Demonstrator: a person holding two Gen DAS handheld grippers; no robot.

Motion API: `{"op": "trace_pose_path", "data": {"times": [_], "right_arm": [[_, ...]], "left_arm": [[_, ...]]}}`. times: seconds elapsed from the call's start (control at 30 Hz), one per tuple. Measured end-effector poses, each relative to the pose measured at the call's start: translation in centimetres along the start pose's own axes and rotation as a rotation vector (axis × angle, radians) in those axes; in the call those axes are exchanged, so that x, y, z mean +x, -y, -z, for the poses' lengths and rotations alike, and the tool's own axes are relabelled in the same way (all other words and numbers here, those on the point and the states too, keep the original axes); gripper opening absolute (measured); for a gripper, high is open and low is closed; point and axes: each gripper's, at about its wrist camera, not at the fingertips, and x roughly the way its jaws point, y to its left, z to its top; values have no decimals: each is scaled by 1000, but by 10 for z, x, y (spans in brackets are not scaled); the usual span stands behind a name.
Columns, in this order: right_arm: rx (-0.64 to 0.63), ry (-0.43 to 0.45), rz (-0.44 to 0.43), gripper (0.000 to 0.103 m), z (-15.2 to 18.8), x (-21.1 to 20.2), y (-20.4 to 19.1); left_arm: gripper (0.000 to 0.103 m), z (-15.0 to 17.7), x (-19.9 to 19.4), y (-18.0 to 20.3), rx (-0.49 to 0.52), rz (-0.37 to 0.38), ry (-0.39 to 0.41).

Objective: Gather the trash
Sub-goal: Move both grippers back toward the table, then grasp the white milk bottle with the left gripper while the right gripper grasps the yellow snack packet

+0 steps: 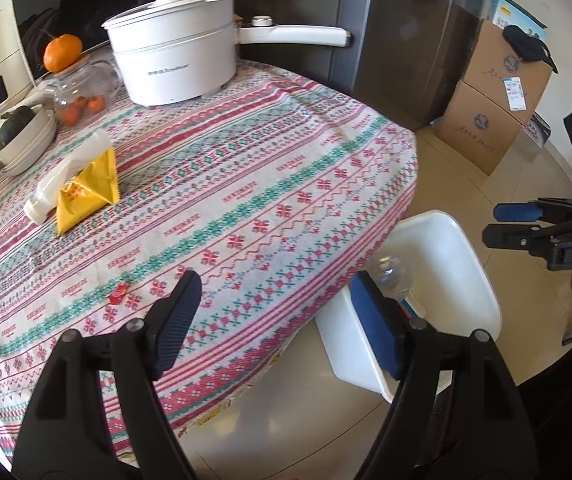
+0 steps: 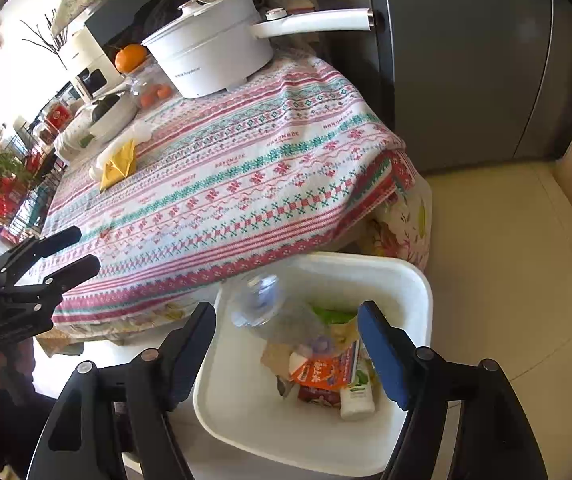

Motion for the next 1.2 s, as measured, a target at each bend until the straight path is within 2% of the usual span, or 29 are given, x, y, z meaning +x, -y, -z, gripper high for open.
{"op": "trace_pose_path", "data": {"times": [0.27,0.47,0.63,0.77,0.97,1.07,1.2], "right_arm": [[-6,33,6,75,-21,-2,-18],[-65,48,34,76,-40,7,-47],[-121,18,23,76,-61,29,-79],[-136,-28,-39,76,-85,56,-107],[-185,-55,-64,76,-110,91,-144],[-186,-75,-79,76,-119,109,-151],[-199,-81,-73,76,-130,128,-155]], "left_arm": [[77,-8,-1,-33,-70,-68,3],[77,-13,1,-80,-155,-145,-3],[77,-20,5,-128,-170,-232,-24],[77,-35,11,-169,-127,-301,-23],[77,-67,39,-211,-59,-343,-39],[73,-86,59,-222,-11,-331,-45],[57,-103,90,-225,50,-271,-117]]}}
